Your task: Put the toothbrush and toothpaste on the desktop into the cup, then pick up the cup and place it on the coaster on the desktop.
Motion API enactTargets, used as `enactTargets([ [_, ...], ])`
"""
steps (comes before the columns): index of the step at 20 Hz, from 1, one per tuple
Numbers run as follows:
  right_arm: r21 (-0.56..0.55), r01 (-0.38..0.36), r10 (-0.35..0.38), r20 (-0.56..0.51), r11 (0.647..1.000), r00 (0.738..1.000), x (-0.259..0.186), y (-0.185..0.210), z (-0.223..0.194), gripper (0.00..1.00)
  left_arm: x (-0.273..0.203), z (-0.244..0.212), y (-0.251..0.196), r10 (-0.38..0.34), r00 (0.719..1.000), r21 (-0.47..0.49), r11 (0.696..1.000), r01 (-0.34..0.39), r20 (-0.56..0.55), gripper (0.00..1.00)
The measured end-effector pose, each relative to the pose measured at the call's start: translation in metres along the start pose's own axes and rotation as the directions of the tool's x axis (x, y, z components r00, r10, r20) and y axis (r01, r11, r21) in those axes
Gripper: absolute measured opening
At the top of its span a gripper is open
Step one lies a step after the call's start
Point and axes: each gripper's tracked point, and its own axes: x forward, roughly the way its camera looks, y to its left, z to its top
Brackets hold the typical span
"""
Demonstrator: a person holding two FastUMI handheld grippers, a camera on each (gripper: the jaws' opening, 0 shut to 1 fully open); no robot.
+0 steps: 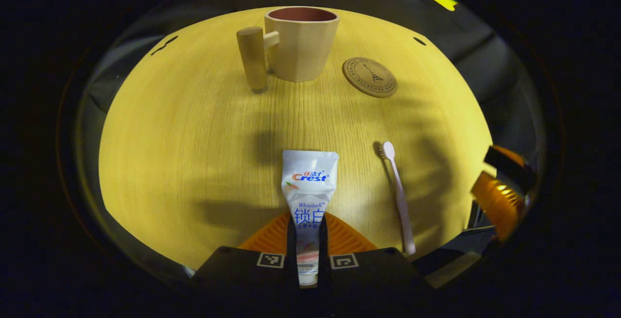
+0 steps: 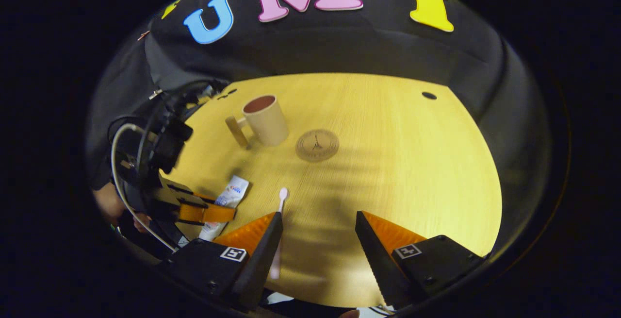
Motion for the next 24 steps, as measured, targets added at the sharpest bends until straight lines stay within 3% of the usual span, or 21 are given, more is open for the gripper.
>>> enactTargets([
  [4,0.011,0.068,-0.067,-0.065,0.998,0.996,0.011,0.012,-0.02,0.81,-0.015,0.001,0.0,-0.127,0.992,0.044,0.991,0.126,0.02,0.17],
  [8,-0.002,0.115,-0.114,-0.098,0.993,0.989,0.02,0.028,-0.025,0.8,-0.038,0.01,0.011,-0.19,0.979,0.126,0.976,0.18,0.073,0.17],
  [12,0.011,0.156,-0.153,-0.15,0.988,0.977,0.035,0.035,-0.032,0.77,-0.059,0.016,0.025,-0.236,0.965,0.129,0.967,0.221,0.114,0.17],
  [13,0.009,0.164,-0.16,-0.167,0.986,0.973,0.04,0.035,-0.034,0.76,-0.063,0.017,0.028,-0.242,0.962,0.126,0.966,0.227,0.123,0.17],
  [14,0.01,0.169,-0.165,-0.184,0.986,0.969,0.045,0.036,-0.038,0.87,-0.071,0.018,0.034,-0.247,0.96,0.126,0.965,0.231,0.134,0.17],
  [15,0.009,0.176,-0.17,-0.204,0.984,0.964,0.049,0.036,-0.041,0.74,-0.078,0.018,0.039,-0.251,0.957,0.128,0.964,0.234,0.142,0.17],
  [20,-0.02,0.182,-0.179,-0.291,0.983,0.94,0.06,0.046,-0.054,0.59,-0.096,0.017,0.065,-0.245,0.957,0.143,0.964,0.224,0.154,0.17],
  [21,-0.025,0.19,-0.189,-0.298,0.981,0.936,0.064,0.046,-0.052,0.48,-0.101,0.015,0.072,-0.241,0.958,0.14,0.965,0.22,0.155,0.17],
  [22,-0.029,0.186,-0.186,-0.311,0.982,0.932,0.065,0.047,-0.052,0.58,-0.103,0.015,0.076,-0.237,0.959,0.137,0.967,0.217,0.156,0.17],
  [24,-0.014,0.183,-0.177,-0.339,0.983,0.924,0.065,0.05,-0.054,0.33,-0.103,0.014,0.078,-0.235,0.959,0.126,0.968,0.216,0.161,0.17],
])
